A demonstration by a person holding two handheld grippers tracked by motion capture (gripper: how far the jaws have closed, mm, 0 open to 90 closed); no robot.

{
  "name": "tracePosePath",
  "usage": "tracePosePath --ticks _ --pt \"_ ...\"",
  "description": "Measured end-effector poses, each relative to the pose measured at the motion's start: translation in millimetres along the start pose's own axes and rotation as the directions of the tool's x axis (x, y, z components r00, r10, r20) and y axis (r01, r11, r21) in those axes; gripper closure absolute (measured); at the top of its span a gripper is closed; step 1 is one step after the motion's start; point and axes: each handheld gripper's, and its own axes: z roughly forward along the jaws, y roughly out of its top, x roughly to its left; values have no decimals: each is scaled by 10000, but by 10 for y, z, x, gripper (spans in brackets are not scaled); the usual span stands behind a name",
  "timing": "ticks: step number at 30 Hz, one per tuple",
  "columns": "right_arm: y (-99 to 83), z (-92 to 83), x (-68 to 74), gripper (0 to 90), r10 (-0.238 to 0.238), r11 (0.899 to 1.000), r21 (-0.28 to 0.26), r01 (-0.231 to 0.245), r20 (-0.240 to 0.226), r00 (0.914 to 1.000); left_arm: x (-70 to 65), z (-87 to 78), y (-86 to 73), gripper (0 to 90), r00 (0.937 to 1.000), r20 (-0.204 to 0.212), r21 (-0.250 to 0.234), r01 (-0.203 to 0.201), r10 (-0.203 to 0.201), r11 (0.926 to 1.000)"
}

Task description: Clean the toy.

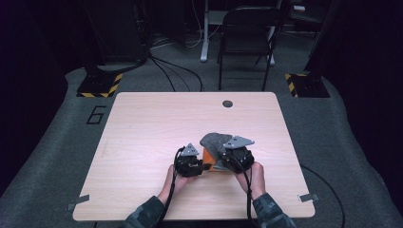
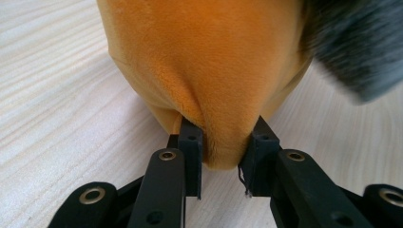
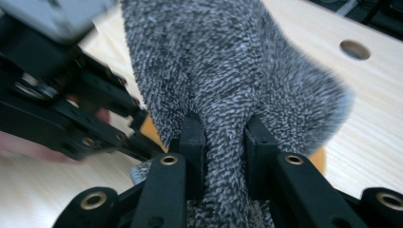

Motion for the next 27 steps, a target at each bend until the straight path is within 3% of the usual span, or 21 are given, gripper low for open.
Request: tracePosePath --ticks 4,14,16,21,23,25,27 --pt "-28 24 -74 739 -223 9997 57 221 359 9991 6 3 -2 730 10000 29 -66 28 -27 10000" --pt "-225 75 -489 736 792 9922 860 -901 1221 9893 9 8 -3 729 9999 82 -116 116 -116 9999" --pt "-293 121 -586 736 999 9853 1226 -1188 1504 9836 10 8 -4 729 9999 87 -109 132 -131 9999" --pt "-497 275 -799 734 1384 9616 2137 -1723 1646 9766 10 7 -3 728 10000 58 -74 72 -72 9999" --pt "-469 236 -813 733 1392 9642 2010 -1732 1727 9751 14 8 -1 729 10000 46 -47 -22 23 10000" --pt "-363 117 -757 733 1265 9760 1533 -1543 1771 9760 13 17 -4 729 10000 14 -46 -32 32 10000" --pt "-223 -24 -623 732 1029 9887 927 -1181 1542 9827 8 21 -3 729 9999 -12 -14 -113 113 9999"
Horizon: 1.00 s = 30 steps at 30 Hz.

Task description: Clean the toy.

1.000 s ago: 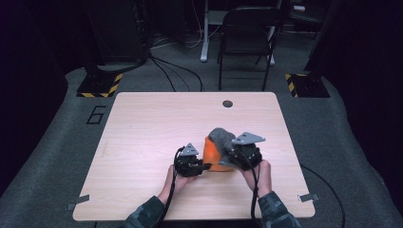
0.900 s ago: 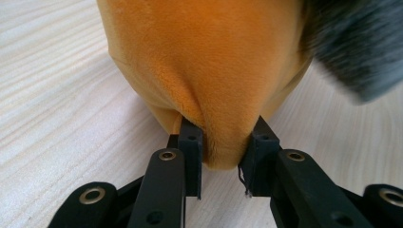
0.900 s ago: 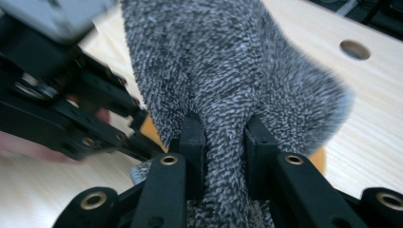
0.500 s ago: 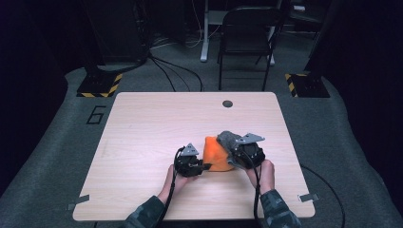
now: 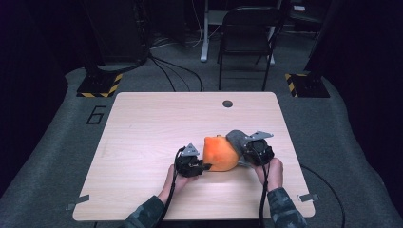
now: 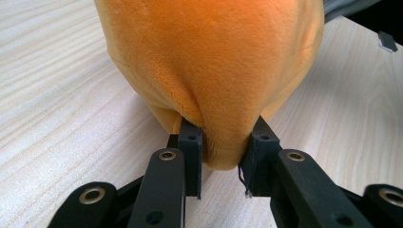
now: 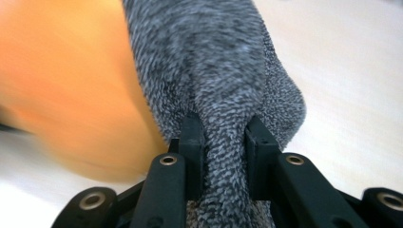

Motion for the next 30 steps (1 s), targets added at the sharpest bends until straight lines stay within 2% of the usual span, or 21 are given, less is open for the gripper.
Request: tracePosePath --ticks 3,4,5,7,8,9,10,12,14,16,20,26,30 --pt "135 -184 285 732 -795 9925 -967 746 -475 9957 -7 -4 0 729 10000 -23 77 -65 66 9999" --pt "167 -217 410 731 -1265 9865 -1137 1176 -752 9891 -9 -1 0 729 9999 -68 29 -85 85 10000" --pt "179 -219 481 731 -1541 9819 -1244 1429 -858 9843 -4 -5 -1 729 9999 -48 80 -157 158 9998" --pt "176 -197 640 730 -2081 9752 -942 2005 -793 9749 -8 0 -7 729 10000 -66 9 -25 26 10000" --pt "165 -160 665 731 -2343 9699 -834 2286 -667 9699 -5 0 -8 729 10000 -45 33 -31 31 10000" --pt "144 -122 669 732 -2185 9737 -784 2137 -585 9741 -3 -1 -9 729 10000 -55 54 -82 82 10000" --pt "127 -91 618 733 -2146 9749 -734 2100 -611 9748 -9 2 -7 729 10000 -56 9 -60 60 10000" --pt "113 -76 529 733 -1811 9818 -688 1770 -595 9817 -14 4 -6 728 10000 -32 -38 -25 25 10000" --pt "94 -55 418 732 -1603 9852 -700 1568 -477 9859 -11 2 -1 729 9999 -39 -14 -123 123 9999" --pt "58 -29 329 733 -1230 9913 -521 1210 -370 9917 -12 3 -3 729 10000 -28 -35 -36 36 10000" --pt "-12 46 167 733 -714 9973 -181 710 -217 9972 -6 3 -5 728 10000 21 -55 -22 22 10000" --pt "-127 188 -9 734 -165 9986 510 159 114 9998 -9 3 -8 729 10000 7 -69 -30 30 10000" --pt "-221 322 -104 734 -44 9943 1064 12 292 9996 -13 4 -6 729 10000 13 -94 -20 20 10000"
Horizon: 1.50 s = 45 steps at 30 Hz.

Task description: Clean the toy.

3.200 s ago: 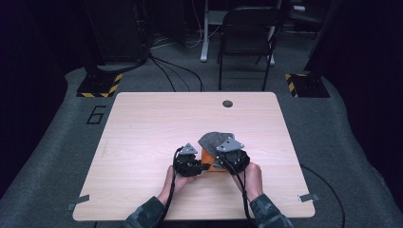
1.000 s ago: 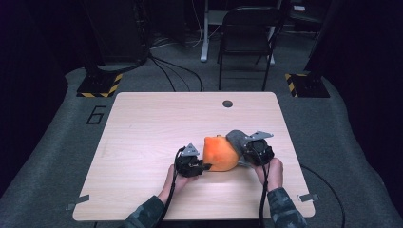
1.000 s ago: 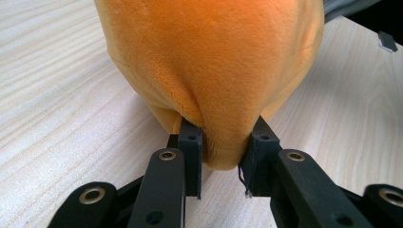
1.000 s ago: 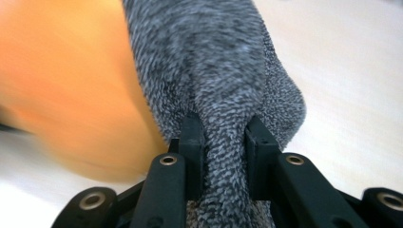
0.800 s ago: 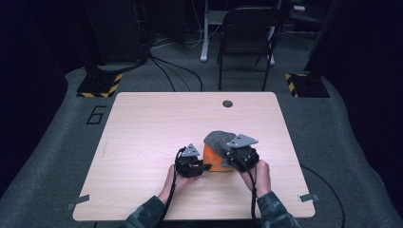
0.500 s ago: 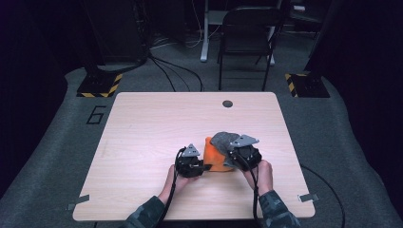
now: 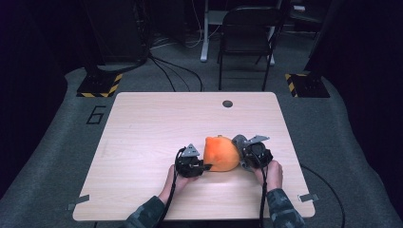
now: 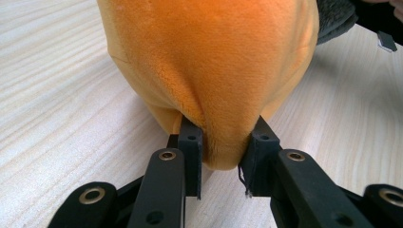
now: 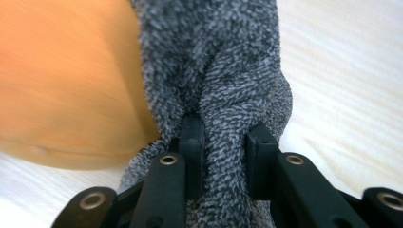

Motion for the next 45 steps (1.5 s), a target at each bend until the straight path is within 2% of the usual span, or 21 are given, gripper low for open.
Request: tracePosePath --ticks 3,6,8,11,13,16,17,18,22,25,28,31,33,34,35,38,39,41,42,43,45 --pt "-4 2 -47 734 26 9998 194 -30 172 9998 1 -1 0 728 10000 -21 -8 9 -9 10000" --pt "54 -155 -52 735 200 9996 -220 -193 319 9993 2 -1 0 728 10000 -26 -2 5 -5 10000" --pt "128 -331 -8 736 153 9962 -860 -124 337 9993 1 -2 2 728 10000 -15 8 -14 14 10000" --pt "242 -574 137 737 -411 9843 -1709 448 255 9988 1 -1 0 728 10000 -32 5 5 -5 10000" --pt "286 -626 269 738 -818 9791 -1862 813 47 9966 6 -2 1 727 10000 -39 10 -44 44 10000" --pt "281 -477 433 748 -1167 9836 -1409 1130 -188 9930 7 2 -3 722 10000 -31 -6 -23 23 10000" --pt "259 -382 461 754 -1444 9830 -1167 1414 -168 9894 3 10 -7 716 10000 -75 25 -16 16 10000" --pt "234 -308 494 757 -1433 9837 -1089 1427 22 9897 1 13 -8 710 9999 -111 46 -36 36 10000" --pt "235 -258 472 760 -1393 9837 -1163 1369 -130 9902 9 15 -13 682 9999 -95 -13 -91 91 10000" --pt "223 -247 455 761 -1299 9837 -1277 1263 -203 9913 6 13 -4 575 9996 -126 36 -256 256 9997" --pt "220 -232 429 761 -1214 9852 -1258 1160 -358 9920 -6 -1 -9 448 9939 -320 268 -1043 1051 9942" --pt "223 -225 408 762 -1294 9845 -1242 1235 -408 9907 -14 -19 -32 361 9820 -500 464 -1801 1824 9825" --pt "222 -225 408 762 -1262 9850 -1240 1200 -433 9911 -36 -38 -35 279 9630 -948 559 -2478 2522 9672" --pt "225 -222 412 762 -1264 9848 -1257 1203 -419 9911 -40 -49 -32 255 9591 -979 573 -2611 2657 9636" --pt "226 -223 413 762 -1283 9848 -1234 1223 -417 9909 -41 -54 -31 235 9511 -1165 565 -2814 2862 9579" --pt "230 -220 410 762 -1304 9849 -1200 1246 -417 9906 -32 -47 -48 204 9345 -1318 709 -3237 3306 9435" --pt "233 -217 406 761 -1325 9848 -1189 1265 -440 9902 -28 -33 -62 196 9202 -1517 842 -3519 3610 9323" --pt "240 -208 407 762 -1269 9851 -1229 1205 -458 9909 -32 -11 -81 175 9018 -1694 1000 -3856 3976 9172" --pt "241 -207 406 762 -1256 9855 -1212 1191 -472 9910 -36 0 -88 168 8896 -1788 1048 -4075 4203 9072" --pt "243 -204 403 762 -1244 9856 -1214 1178 -480 9911 -39 14 -93 165 8847 -1799 1038 -4177 4301 9026" --pt "245 -199 408 761 -1116 9874 -1182 1054 -467 9927 -42 37 -93 164 8681 -1990 1037 -4427 4547 8906"
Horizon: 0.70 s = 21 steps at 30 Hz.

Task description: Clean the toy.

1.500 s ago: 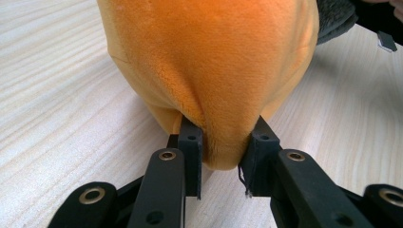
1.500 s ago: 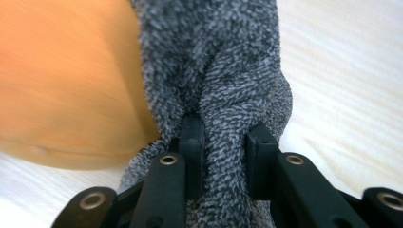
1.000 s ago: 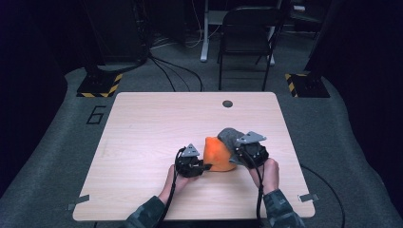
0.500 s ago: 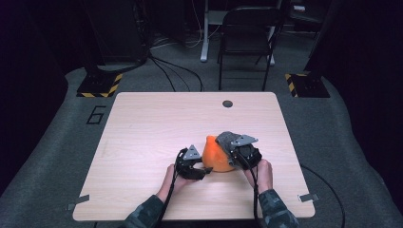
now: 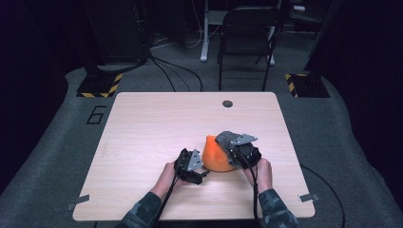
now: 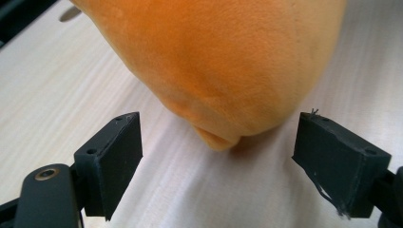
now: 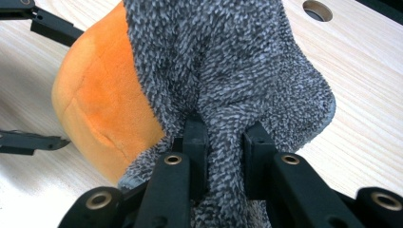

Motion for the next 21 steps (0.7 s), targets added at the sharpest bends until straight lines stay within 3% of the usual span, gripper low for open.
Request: tracePosePath --ticks 5,11,16,21 --pt "4 11 -15 762 -35 10000 18 35 -60 10000 -41 50 1 242 9987 -182 -420 -490 482 9979" --pt "-1 20 -20 762 129 9999 -27 -130 -83 9999 -129 98 12 412 9907 -643 -368 -1223 1198 9918" --pt "-3 15 -25 761 84 10000 -39 -84 -145 9999 -126 101 4 616 9930 -581 -456 -1059 1032 9933" --pt "-8 -103 -136 756 591 9965 -564 -616 -442 9973 -120 101 5 698 9948 -451 -544 -941 917 9941"
